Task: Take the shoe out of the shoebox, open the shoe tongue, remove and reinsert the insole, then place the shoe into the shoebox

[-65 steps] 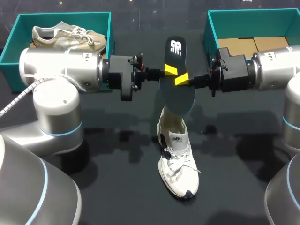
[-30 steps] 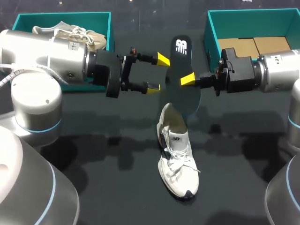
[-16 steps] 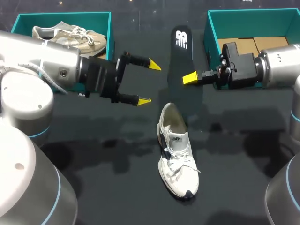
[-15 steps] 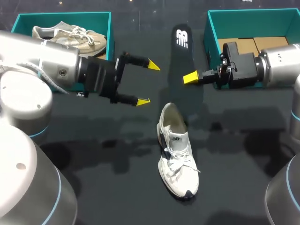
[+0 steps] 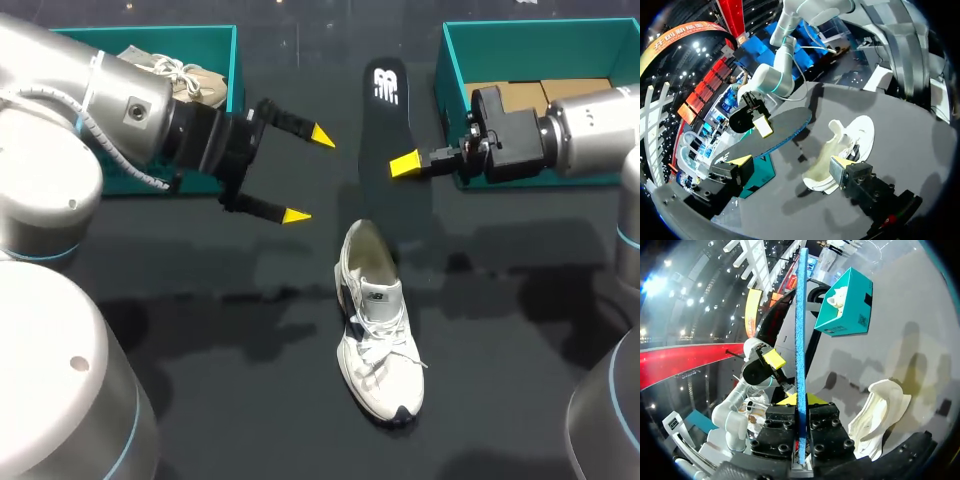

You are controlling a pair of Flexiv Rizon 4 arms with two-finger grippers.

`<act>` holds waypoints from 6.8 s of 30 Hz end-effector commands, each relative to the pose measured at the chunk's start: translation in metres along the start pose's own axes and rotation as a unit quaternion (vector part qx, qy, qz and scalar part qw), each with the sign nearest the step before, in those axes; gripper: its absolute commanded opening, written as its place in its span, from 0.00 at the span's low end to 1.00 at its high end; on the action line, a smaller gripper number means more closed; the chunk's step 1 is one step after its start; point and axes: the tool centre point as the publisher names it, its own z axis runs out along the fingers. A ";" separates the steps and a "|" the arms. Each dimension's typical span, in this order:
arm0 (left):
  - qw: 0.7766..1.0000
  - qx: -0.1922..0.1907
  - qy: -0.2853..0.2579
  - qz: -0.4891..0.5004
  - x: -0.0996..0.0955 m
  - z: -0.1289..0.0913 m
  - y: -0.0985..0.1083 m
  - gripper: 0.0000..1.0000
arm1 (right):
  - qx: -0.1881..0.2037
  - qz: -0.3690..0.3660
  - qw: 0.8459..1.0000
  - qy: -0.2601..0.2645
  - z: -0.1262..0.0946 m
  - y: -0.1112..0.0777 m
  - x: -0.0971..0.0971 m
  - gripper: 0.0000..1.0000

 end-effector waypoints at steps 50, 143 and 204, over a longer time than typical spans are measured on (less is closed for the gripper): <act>0.946 -0.197 0.016 -0.257 0.090 0.051 0.057 1.00 | -0.040 -0.155 0.987 0.002 0.029 0.007 -0.060 0.00; 0.908 -0.251 0.068 -0.328 0.107 0.106 0.108 1.00 | -0.050 -0.294 0.953 0.054 0.040 0.000 -0.086 0.00; 0.908 -0.251 0.068 -0.328 0.107 0.106 0.108 1.00 | -0.021 -0.305 0.951 0.044 0.053 -0.016 -0.102 0.00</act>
